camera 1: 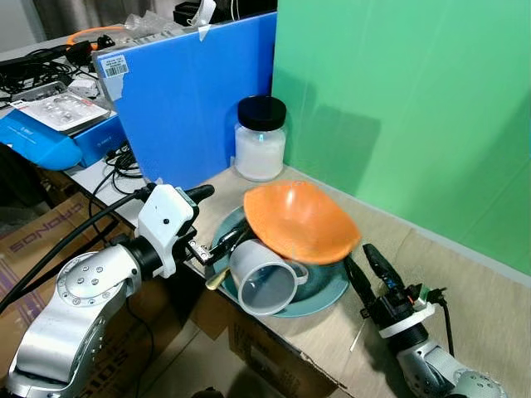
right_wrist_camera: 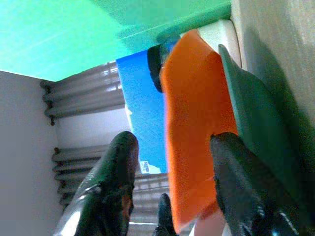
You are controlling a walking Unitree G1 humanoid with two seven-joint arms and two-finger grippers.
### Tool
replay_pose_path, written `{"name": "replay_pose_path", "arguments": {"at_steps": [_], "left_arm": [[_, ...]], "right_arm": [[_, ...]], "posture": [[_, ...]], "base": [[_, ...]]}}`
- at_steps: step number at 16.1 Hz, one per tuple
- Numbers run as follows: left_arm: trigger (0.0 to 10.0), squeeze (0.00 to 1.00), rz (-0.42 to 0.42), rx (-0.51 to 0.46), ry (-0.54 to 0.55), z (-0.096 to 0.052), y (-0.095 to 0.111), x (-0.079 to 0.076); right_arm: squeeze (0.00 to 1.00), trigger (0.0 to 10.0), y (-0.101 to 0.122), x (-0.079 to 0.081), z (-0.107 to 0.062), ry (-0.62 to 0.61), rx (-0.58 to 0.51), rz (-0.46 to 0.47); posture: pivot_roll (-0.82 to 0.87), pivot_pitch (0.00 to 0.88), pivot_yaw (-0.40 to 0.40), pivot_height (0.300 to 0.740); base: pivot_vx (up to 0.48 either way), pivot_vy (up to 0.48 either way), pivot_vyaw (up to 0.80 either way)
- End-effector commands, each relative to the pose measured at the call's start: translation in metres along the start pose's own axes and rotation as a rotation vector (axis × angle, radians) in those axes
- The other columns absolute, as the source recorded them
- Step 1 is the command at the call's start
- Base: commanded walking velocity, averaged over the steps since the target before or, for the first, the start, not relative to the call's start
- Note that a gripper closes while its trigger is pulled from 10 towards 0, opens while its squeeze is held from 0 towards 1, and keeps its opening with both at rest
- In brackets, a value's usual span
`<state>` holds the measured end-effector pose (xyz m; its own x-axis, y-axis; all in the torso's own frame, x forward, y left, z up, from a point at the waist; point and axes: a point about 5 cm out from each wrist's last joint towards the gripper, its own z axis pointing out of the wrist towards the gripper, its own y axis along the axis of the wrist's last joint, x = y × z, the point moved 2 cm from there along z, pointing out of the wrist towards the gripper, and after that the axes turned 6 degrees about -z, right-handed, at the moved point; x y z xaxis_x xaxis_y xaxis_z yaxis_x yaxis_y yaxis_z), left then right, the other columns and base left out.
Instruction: Setting the table
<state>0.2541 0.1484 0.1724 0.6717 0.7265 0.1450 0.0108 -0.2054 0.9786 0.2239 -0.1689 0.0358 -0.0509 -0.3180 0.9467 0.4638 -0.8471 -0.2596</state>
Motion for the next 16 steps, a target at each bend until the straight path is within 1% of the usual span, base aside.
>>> {"name": "replay_pose_path", "arguments": {"at_steps": [1, 16], "left_arm": [[10.0, 0.00, -0.004, 0.023, 0.004, -0.0045, -0.0055, -0.0018], [10.0, 0.00, -0.004, 0.023, 0.004, -0.0045, -0.0055, -0.0018]], "right_arm": [[1.00, 10.0, -0.0919, 0.0964, 0.1695, -0.380, 0.425, -0.688], [1.00, 10.0, -0.0919, 0.0964, 0.1695, -0.380, 0.425, -0.688]], "posture": [[0.14, 0.000, 0.054, 0.740], [0.14, 0.000, 0.054, 0.740]], "base": [[0.000, 0.000, 0.00], [0.000, 0.000, 0.00]]}}
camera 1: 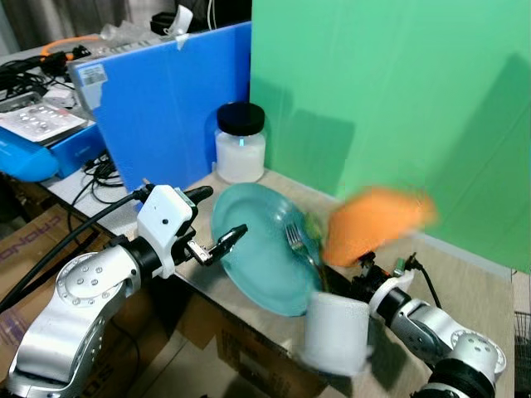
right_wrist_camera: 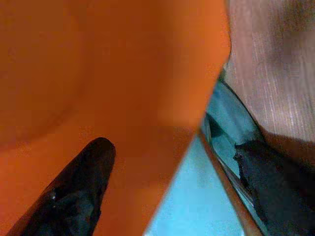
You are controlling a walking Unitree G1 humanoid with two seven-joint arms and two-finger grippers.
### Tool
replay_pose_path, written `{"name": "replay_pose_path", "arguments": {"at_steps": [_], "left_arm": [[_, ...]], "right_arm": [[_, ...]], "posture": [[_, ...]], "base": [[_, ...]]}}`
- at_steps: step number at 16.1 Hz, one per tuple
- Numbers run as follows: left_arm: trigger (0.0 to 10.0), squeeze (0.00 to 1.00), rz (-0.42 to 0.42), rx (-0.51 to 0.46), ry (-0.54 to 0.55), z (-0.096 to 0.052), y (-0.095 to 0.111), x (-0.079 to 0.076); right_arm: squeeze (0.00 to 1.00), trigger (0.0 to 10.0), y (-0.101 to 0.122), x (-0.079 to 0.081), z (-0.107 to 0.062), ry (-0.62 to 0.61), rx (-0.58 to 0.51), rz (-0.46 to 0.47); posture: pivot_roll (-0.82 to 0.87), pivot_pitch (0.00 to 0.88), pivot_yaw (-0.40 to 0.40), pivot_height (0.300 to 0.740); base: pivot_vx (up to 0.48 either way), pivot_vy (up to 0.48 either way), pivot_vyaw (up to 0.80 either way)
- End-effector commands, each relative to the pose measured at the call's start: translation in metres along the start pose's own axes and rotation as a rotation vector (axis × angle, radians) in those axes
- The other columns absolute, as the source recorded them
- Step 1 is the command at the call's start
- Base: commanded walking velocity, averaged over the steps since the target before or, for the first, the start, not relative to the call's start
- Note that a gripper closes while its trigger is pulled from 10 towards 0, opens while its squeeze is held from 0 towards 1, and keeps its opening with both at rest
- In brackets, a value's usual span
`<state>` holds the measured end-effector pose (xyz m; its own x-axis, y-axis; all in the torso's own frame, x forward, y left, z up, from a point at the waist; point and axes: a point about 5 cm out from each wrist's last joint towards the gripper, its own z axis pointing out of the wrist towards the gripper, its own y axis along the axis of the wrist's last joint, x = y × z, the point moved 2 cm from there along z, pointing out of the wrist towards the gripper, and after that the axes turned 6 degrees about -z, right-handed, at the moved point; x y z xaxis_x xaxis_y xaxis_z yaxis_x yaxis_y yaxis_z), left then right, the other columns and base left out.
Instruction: Setting the table
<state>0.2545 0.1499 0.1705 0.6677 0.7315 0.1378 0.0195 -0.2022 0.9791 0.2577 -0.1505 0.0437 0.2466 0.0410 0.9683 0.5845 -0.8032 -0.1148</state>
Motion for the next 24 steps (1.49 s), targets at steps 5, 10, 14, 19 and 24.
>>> {"name": "replay_pose_path", "arguments": {"at_steps": [5, 10, 14, 19, 24], "left_arm": [[10.0, 0.00, -0.002, -0.088, 0.149, 0.011, 0.018, 0.018], [10.0, 0.00, 0.001, -0.091, 0.156, 0.011, 0.018, 0.018], [10.0, 0.00, -0.012, -0.104, 0.153, 0.012, 0.020, 0.017], [10.0, 0.00, -0.018, -0.113, 0.136, 0.012, 0.021, 0.013], [10.0, 0.00, -0.030, -0.112, 0.128, 0.014, 0.020, 0.009]], "right_arm": [[0.00, 10.0, -0.026, 0.251, 0.024, 0.444, -0.231, -0.975], [1.00, 10.0, -0.028, 0.258, 0.021, 0.486, -0.233, -0.982], [1.00, 10.0, -0.033, 0.270, 0.015, 0.519, -0.253, -1.112], [1.00, 10.0, -0.048, 0.271, 0.011, 0.547, -0.210, -1.232], [0.00, 10.0, -0.048, 0.238, 0.020, 0.358, -0.189, -1.445]], "posture": [[0.13, 0.000, 0.000, 0.740], [0.14, 0.000, 0.000, 0.740], [0.14, 0.000, 0.000, 0.740], [0.13, 0.000, 0.000, 0.740], [0.13, 0.000, 0.056, 0.740]], "base": [[0.000, 0.000, 0.00], [0.000, 0.000, 0.00], [0.000, 0.000, 0.00], [0.000, 0.000, 0.00], [0.000, 0.000, 0.00]]}}
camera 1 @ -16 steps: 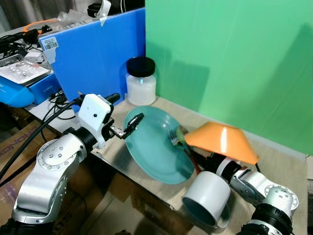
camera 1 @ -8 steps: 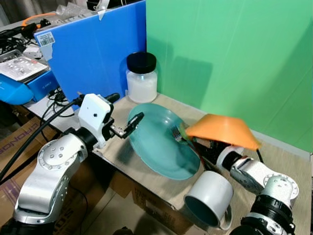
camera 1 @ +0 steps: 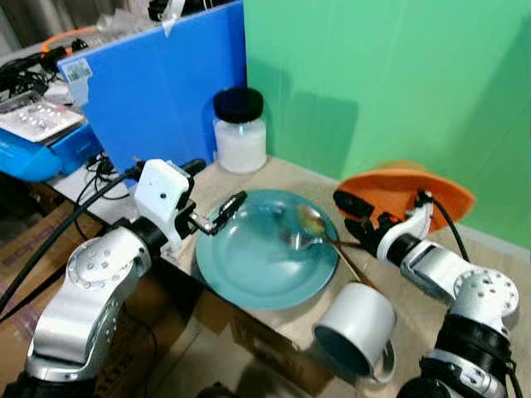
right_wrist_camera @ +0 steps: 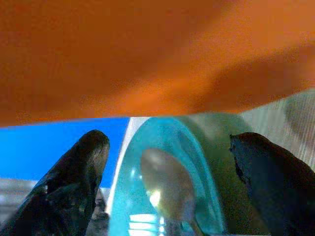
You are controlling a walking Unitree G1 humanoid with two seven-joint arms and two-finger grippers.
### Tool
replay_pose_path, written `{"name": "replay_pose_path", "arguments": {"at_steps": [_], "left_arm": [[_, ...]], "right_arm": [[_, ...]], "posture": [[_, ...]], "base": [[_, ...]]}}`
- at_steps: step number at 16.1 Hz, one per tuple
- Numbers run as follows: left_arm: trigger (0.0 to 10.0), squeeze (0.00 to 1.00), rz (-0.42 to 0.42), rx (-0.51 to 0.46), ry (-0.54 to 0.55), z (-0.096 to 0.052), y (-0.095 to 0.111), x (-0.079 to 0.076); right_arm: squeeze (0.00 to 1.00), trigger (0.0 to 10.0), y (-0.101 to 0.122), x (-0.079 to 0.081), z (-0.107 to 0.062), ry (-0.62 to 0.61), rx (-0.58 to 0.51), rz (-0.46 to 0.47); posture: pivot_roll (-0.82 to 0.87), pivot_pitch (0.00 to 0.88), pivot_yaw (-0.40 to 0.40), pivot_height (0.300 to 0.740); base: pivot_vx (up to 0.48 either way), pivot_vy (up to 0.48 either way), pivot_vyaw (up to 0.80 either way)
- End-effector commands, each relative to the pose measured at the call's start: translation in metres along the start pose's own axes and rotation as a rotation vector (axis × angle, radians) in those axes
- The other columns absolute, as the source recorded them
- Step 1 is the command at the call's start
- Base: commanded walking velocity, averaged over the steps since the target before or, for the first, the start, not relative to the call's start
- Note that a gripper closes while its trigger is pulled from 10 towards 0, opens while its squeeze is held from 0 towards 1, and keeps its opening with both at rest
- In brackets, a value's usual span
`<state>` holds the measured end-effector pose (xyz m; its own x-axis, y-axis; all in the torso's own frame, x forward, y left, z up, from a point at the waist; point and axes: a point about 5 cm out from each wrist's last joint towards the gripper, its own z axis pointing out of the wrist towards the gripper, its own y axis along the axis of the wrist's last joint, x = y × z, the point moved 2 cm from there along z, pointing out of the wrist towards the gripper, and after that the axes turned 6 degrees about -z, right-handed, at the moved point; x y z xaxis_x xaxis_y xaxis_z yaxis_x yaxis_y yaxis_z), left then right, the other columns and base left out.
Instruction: Setting the table
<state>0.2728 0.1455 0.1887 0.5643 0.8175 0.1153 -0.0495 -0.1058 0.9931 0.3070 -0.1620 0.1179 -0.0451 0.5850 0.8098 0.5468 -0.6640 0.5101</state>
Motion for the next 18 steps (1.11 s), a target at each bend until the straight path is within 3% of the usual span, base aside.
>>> {"name": "replay_pose_path", "arguments": {"at_steps": [1, 3, 5, 10, 13, 15, 18], "left_arm": [[10.0, 0.00, 0.001, 0.003, -0.008, 0.000, 0.001, -0.003], [10.0, 0.00, 0.001, 0.005, -0.011, 0.000, 0.000, -0.004], [10.0, 0.00, 0.000, 0.007, -0.010, 0.000, -0.001, -0.004], [10.0, 0.00, -0.023, -0.001, 0.018, -0.003, -0.001, -0.008], [10.0, 0.00, -0.039, -0.030, 0.074, -0.001, 0.000, -0.016], [10.0, 0.00, -0.055, -0.055, 0.110, 0.001, 0.002, -0.021], [10.0, 0.00, -0.067, -0.056, 0.166, -0.001, 0.000, -0.023]], "right_arm": [[0.00, 10.0, 0.027, 0.165, -0.014, 0.413, -0.235, -0.801], [0.00, 10.0, 0.022, 0.160, -0.013, 0.397, -0.222, -0.843], [0.00, 10.0, 0.014, 0.150, -0.013, 0.351, -0.236, -0.961], [0.00, 10.0, -0.002, 0.136, -0.036, 0.325, -0.314, -1.199], [0.00, 10.0, -0.015, 0.121, -0.054, 0.274, -0.336, -1.254], [0.00, 10.0, -0.019, 0.113, -0.064, 0.232, -0.405, -1.263], [0.00, 10.0, -0.006, 0.095, -0.073, 0.022, -0.563, -1.130]], "posture": [[0.13, 0.000, 0.056, 0.740], [0.13, 0.000, 0.057, 0.740], [0.13, 0.000, 0.057, 0.740], [0.13, 0.000, 0.053, 0.740], [0.13, 0.000, 0.055, 0.740], [0.13, 0.000, 0.055, 0.740], [0.12, 0.000, 0.057, 0.740]], "base": [[0.000, 0.000, 0.00], [0.000, 0.000, 0.00], [0.000, 0.000, 0.00], [0.000, 0.000, 0.00], [0.000, 0.000, 0.00], [0.000, 0.000, 0.00], [0.000, 0.000, 0.00]]}}
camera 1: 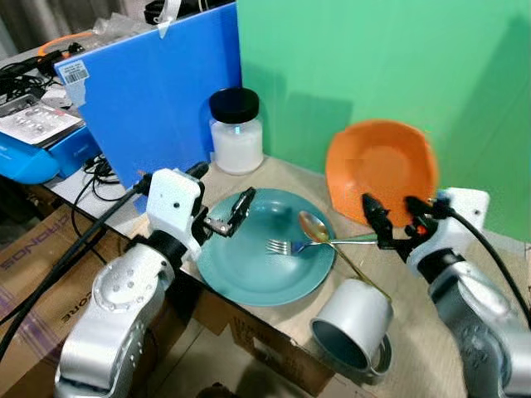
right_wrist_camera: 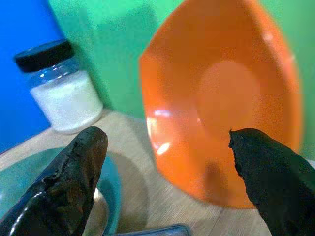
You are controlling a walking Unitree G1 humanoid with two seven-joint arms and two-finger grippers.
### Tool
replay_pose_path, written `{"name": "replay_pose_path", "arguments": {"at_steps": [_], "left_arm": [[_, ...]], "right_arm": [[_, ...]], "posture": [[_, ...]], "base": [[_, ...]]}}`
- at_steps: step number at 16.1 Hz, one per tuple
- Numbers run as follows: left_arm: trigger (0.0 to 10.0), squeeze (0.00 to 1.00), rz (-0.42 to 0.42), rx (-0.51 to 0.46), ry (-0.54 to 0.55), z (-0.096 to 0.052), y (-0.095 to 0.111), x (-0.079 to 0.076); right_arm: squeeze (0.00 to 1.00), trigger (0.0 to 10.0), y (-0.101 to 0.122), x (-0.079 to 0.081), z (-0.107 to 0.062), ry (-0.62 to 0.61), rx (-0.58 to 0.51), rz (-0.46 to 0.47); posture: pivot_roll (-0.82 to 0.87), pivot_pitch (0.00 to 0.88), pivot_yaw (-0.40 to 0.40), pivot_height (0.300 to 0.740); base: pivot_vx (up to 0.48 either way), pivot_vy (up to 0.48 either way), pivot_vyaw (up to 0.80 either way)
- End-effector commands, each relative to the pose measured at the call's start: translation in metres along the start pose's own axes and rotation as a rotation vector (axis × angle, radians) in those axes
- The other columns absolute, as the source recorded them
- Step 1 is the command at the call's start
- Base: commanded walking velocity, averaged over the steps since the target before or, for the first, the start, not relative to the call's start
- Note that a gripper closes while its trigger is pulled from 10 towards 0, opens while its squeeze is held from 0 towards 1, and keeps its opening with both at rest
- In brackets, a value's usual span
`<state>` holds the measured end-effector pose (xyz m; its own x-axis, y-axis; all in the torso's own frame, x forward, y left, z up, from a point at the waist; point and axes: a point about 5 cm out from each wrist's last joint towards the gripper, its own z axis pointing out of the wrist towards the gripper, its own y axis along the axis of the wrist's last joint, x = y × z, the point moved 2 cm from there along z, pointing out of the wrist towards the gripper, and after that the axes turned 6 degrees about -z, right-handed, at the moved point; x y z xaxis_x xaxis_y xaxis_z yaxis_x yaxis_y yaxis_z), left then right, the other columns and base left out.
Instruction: Setting the table
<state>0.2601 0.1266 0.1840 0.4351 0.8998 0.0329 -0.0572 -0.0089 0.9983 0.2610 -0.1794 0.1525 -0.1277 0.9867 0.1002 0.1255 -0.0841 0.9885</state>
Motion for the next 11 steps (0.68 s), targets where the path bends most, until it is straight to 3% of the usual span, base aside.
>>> {"name": "replay_pose_path", "arguments": {"at_steps": [1, 3, 11], "left_arm": [[10.0, 0.00, 0.016, 0.003, 0.024, -0.0027, 0.0000, 0.0000], [10.0, 0.00, 0.016, 0.000, 0.051, -0.0042, -0.0017, 0.0015], [10.0, 0.00, 0.016, 0.000, 0.051, -0.0042, -0.0017, 0.0015]], "right_arm": [[0.00, 10.0, 0.0492, 0.0452, -0.0195, 0.121, -0.287, -0.239], [0.00, 10.0, 0.0477, 0.0441, -0.0164, 0.107, -0.277, -0.288], [0.00, 10.0, 0.0477, 0.0441, -0.0164, 0.107, -0.277, -0.288]], "posture": [[0.12, 0.000, 0.057, 0.740], [0.12, 0.000, 0.054, 0.740], [0.12, 0.000, 0.054, 0.740]], "base": [[0.000, 0.000, 0.00], [0.000, 0.000, 0.00], [0.000, 0.000, 0.00]]}}
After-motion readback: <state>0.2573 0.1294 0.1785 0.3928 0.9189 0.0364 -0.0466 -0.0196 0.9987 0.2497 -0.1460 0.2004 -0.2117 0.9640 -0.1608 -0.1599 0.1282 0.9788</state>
